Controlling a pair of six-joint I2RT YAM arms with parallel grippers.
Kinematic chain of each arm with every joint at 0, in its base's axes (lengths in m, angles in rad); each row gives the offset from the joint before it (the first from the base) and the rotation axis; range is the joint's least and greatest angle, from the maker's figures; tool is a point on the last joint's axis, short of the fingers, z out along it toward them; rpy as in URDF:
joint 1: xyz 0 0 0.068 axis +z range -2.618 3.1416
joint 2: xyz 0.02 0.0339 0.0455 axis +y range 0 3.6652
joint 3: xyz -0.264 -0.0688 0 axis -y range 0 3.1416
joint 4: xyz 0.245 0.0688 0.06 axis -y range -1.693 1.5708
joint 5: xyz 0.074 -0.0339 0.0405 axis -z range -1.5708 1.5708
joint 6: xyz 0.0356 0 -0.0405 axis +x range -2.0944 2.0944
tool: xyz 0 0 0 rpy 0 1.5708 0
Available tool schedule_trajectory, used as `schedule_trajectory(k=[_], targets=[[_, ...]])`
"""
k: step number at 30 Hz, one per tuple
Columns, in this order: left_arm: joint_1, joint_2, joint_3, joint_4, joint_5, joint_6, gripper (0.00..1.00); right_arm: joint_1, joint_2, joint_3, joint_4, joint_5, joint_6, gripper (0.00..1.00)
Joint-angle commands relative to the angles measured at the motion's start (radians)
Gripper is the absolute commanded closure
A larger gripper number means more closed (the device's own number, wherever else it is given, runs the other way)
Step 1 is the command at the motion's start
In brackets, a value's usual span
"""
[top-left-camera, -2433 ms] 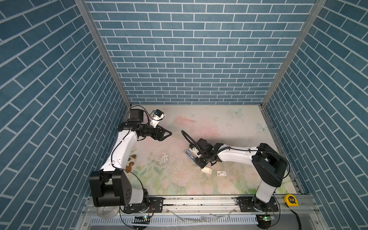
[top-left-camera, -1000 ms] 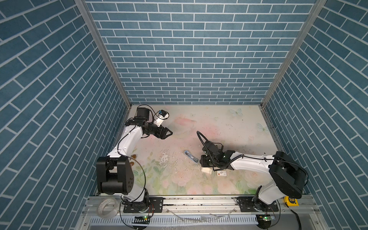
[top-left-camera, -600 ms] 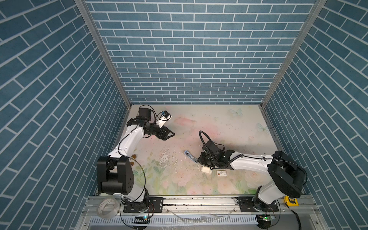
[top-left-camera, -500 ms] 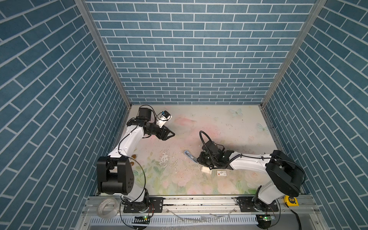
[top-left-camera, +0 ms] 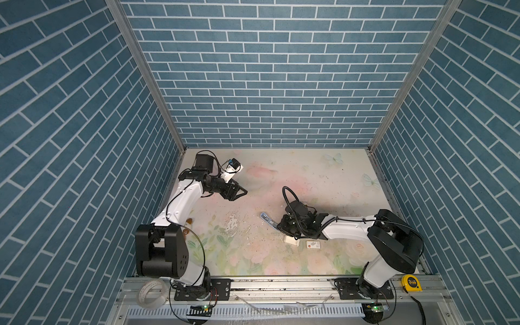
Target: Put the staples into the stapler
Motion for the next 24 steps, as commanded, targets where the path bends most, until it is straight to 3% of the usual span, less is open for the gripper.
schedule_trajectory(k=[1,6,15,24], targets=[[-0.002,-0.021,-0.011,-0.014,0.016,0.011,0.24,-0.014,0.010,-0.006,-0.001,-0.008,0.021,0.81],[-0.002,-0.017,-0.008,-0.019,0.018,0.021,0.24,-0.025,0.028,0.003,-0.009,-0.026,0.007,0.82],[-0.002,0.006,0.036,-0.118,0.012,0.148,0.24,-0.028,0.047,0.011,-0.011,-0.038,-0.005,0.85],[-0.002,0.027,0.051,-0.184,-0.003,0.269,0.25,-0.042,0.066,0.054,-0.080,-0.069,-0.069,0.94]])
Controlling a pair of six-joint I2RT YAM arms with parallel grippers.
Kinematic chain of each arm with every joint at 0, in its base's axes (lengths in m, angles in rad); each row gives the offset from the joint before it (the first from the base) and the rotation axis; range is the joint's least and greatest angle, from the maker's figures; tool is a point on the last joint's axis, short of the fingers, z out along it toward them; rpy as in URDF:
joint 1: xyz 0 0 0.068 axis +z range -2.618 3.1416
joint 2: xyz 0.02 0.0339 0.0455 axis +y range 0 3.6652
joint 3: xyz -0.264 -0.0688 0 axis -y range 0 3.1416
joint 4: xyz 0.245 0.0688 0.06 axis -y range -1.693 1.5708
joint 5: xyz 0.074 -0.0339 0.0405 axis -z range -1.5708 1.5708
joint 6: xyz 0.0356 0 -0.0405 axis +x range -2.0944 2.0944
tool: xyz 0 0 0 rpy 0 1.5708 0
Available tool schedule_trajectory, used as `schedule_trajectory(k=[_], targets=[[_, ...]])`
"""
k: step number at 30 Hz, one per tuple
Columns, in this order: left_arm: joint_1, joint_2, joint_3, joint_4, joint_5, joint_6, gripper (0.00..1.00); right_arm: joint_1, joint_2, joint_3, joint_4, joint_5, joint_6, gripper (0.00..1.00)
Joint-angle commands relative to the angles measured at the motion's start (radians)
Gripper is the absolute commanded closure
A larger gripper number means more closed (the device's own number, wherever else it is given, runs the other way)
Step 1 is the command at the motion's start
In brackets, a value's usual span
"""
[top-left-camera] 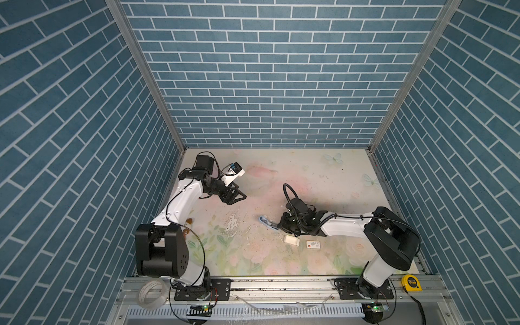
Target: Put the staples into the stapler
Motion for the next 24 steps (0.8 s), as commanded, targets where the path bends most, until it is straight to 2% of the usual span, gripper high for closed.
schedule_trajectory(k=[1,11,18,21,24], targets=[[-0.002,0.026,0.036,-0.081,-0.007,0.102,0.25,-0.011,0.031,0.027,-0.082,-0.020,-0.048,0.95],[-0.015,0.040,0.045,-0.222,0.016,0.286,0.26,-0.025,0.062,0.115,-0.202,-0.033,-0.130,0.94],[-0.122,0.046,0.008,-0.327,-0.057,0.462,0.26,-0.025,0.082,0.184,-0.307,-0.017,-0.200,0.94],[-0.170,0.053,-0.039,-0.313,-0.078,0.487,0.29,-0.025,0.095,0.219,-0.365,-0.001,-0.237,0.95],[-0.215,0.049,-0.090,-0.219,-0.111,0.438,0.32,-0.025,0.109,0.247,-0.411,0.013,-0.265,0.95]])
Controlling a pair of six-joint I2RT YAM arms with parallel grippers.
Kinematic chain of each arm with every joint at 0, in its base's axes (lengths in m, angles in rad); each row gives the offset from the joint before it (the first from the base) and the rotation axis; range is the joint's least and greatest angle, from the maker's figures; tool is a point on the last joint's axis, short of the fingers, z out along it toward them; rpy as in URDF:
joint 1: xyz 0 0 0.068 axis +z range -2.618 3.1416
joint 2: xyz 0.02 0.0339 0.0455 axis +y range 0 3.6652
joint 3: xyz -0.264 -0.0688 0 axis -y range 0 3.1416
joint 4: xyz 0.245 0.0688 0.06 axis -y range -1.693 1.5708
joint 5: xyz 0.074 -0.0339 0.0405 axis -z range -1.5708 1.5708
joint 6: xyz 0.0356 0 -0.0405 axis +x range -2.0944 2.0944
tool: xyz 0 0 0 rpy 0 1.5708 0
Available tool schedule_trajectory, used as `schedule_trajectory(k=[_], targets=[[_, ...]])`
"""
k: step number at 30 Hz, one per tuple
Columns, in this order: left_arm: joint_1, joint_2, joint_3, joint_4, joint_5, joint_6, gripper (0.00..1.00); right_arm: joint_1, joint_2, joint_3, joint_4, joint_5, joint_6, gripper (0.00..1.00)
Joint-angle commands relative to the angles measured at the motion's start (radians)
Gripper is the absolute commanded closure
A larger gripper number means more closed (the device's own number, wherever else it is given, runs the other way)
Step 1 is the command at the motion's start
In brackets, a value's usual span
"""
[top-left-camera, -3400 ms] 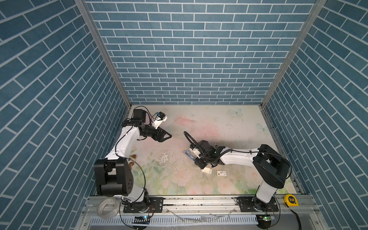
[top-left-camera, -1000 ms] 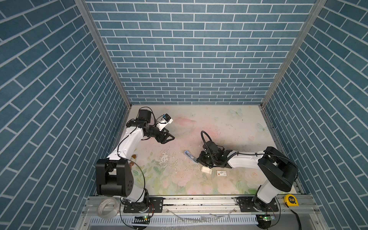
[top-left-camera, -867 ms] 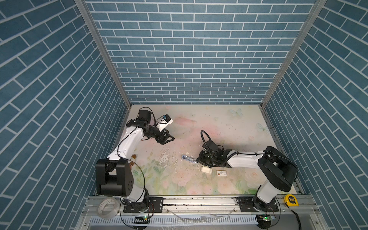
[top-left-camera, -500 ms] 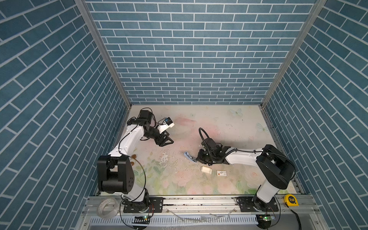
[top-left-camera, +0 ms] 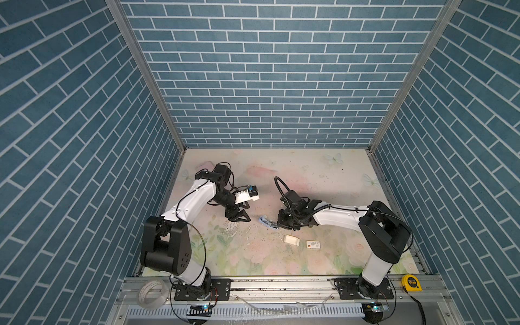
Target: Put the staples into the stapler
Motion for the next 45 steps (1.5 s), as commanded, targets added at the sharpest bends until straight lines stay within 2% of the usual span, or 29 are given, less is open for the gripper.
schedule_trajectory(k=[1,4,6,9,12,15,21,24,34,38,45], targets=[[-0.047,0.010,-0.053,0.047,-0.050,0.007,0.32,-0.004,0.027,0.037,-0.112,0.045,-0.066,0.95],[-0.081,0.008,-0.099,0.122,-0.071,-0.036,0.32,-0.003,0.028,0.050,-0.139,0.058,-0.080,0.95],[-0.099,0.004,-0.137,0.223,-0.112,-0.112,0.32,-0.003,0.024,0.053,-0.148,0.066,-0.085,0.95],[-0.101,0.002,-0.169,0.308,-0.104,-0.172,0.32,-0.003,0.023,0.057,-0.153,0.075,-0.096,0.95],[-0.102,0.025,-0.155,0.291,-0.057,-0.184,0.32,-0.003,0.028,0.063,-0.143,0.071,-0.102,0.95],[-0.114,0.056,-0.147,0.306,-0.057,-0.200,0.33,-0.003,0.039,0.076,-0.151,0.069,-0.115,0.95],[-0.127,0.081,-0.140,0.323,-0.040,-0.215,0.42,-0.003,0.032,0.077,-0.142,0.072,-0.124,0.96],[-0.129,0.063,-0.167,0.385,-0.050,-0.256,0.48,-0.002,0.021,0.070,-0.130,0.073,-0.127,0.96],[-0.156,0.053,-0.215,0.468,-0.045,-0.297,0.46,-0.002,0.030,0.067,-0.112,0.058,-0.136,0.96],[-0.159,0.049,-0.226,0.480,-0.045,-0.302,0.53,-0.002,0.029,0.070,-0.111,0.058,-0.139,0.96],[-0.171,0.050,-0.224,0.468,-0.044,-0.286,0.60,-0.003,0.027,0.075,-0.110,0.059,-0.142,0.96]])
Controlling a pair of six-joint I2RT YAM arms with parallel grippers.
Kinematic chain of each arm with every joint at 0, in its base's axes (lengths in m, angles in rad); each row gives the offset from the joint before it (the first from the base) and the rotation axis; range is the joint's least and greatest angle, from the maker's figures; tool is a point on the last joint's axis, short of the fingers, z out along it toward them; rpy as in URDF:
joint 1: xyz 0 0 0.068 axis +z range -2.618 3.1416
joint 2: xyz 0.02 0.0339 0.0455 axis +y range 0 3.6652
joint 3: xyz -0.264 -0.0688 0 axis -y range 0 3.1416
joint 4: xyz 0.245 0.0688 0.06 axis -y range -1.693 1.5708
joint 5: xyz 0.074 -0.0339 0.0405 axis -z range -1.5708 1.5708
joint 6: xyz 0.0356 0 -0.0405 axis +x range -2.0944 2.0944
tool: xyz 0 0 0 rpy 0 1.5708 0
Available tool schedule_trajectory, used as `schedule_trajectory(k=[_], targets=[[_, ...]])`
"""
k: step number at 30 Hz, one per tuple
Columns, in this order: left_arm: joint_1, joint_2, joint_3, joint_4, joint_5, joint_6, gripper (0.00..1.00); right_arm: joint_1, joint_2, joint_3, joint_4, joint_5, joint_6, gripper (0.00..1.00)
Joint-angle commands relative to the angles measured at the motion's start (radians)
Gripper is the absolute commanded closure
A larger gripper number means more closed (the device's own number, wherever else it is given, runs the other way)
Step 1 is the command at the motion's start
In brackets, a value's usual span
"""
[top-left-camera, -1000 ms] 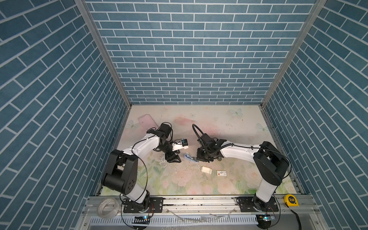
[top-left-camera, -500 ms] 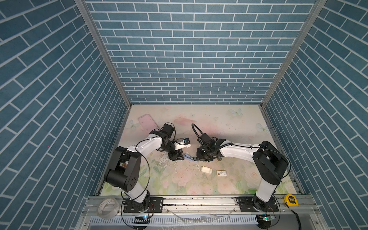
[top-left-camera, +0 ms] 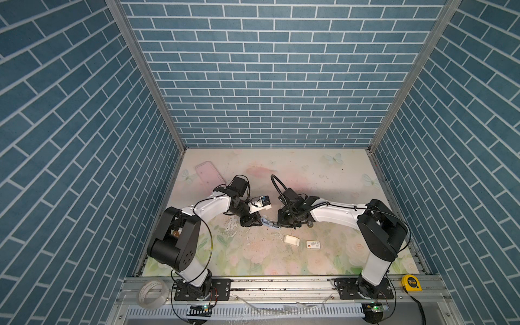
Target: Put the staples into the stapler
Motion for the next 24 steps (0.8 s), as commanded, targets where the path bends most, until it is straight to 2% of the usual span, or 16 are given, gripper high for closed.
schedule_trajectory(k=[1,7,24], targets=[[-0.011,-0.007,-0.009,-0.007,0.011,0.010,0.61,-0.003,0.007,0.012,-0.008,0.013,-0.028,0.96],[-0.032,-0.006,-0.010,-0.010,-0.009,0.019,0.70,-0.003,0.012,0.014,-0.004,0.013,-0.028,0.96],[-0.099,0.024,0.070,-0.081,-0.071,0.003,0.75,-0.002,0.022,0.030,-0.002,0.016,-0.040,0.97]])
